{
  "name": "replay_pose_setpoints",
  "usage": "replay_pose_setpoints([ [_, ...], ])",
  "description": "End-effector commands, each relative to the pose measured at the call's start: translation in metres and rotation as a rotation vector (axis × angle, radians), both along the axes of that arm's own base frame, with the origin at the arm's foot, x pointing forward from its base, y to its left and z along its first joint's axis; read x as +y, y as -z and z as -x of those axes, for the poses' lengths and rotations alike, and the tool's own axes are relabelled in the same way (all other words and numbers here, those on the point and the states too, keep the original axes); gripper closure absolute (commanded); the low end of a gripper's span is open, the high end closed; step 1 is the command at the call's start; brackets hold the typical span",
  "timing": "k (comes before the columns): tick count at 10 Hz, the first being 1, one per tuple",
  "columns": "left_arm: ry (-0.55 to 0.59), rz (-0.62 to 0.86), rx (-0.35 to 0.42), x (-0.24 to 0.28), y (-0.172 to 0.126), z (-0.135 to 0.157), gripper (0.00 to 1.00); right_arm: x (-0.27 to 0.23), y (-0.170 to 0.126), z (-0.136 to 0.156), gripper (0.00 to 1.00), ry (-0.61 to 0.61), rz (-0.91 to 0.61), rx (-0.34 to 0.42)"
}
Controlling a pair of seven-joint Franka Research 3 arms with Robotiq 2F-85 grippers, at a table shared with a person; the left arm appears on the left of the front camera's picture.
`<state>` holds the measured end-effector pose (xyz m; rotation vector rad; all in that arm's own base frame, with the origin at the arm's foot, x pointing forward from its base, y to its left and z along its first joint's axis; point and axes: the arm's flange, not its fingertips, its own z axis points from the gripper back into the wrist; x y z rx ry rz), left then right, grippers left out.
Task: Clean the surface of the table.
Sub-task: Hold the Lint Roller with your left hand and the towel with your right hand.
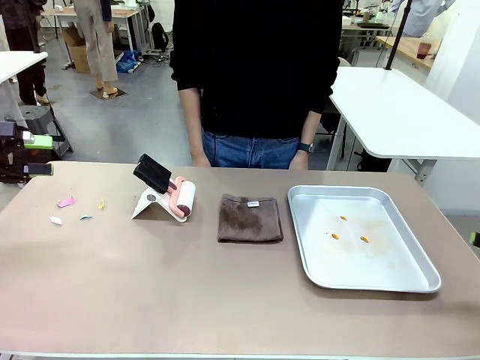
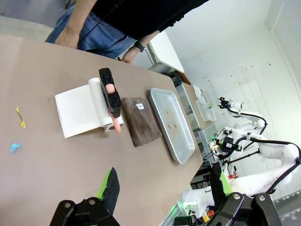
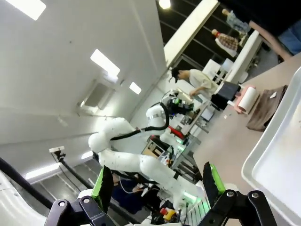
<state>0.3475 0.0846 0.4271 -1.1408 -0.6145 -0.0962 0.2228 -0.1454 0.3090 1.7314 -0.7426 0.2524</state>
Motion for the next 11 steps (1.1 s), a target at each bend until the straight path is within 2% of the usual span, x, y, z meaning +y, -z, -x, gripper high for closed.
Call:
replay_pose_setpoints([
  [1,0.001,0.012,-0.008,0.0,-0.001,0.0,0.0,0.003,0.008,-0.005,0.0,0.02,-0.021,0.009],
  [3,0.001,0.012,-0.008,0.0,-0.001,0.0,0.0,0.0,-0.003,0.001,0.0,-0.002,0.006,-0.006],
  [4,0.001,0.012,-0.008,0.0,-0.001,0.0,0.0,0.005,-0.008,-0.01,0.0,-0.033,0.005,0.06],
  [5,0.001,0.012,-0.008,0.0,-0.001,0.0,0.0,0.01,-0.03,-0.02,0.0,-0.051,0.048,0.089],
  [6,0.001,0.012,-0.008,0.0,-0.001,0.0,0.0,0.012,-0.058,-0.029,0.0,-0.081,0.065,0.071],
  [7,0.001,0.012,-0.008,0.0,-0.001,0.0,0.0,0.016,-0.087,-0.044,0.0,-0.096,0.056,0.083],
  [8,0.001,0.012,-0.008,0.0,-0.001,0.0,0.0,0.021,-0.102,-0.064,0.0,-0.098,0.039,0.118],
  [9,0.001,0.012,-0.008,0.0,-0.001,0.0,0.0,0.025,-0.108,-0.076,0.0,-0.083,0.029,0.133],
  [11,0.001,0.012,-0.008,0.0,-0.001,0.0,0.0,0.044,-0.101,-0.117,0.0,-0.08,0.107,0.237],
])
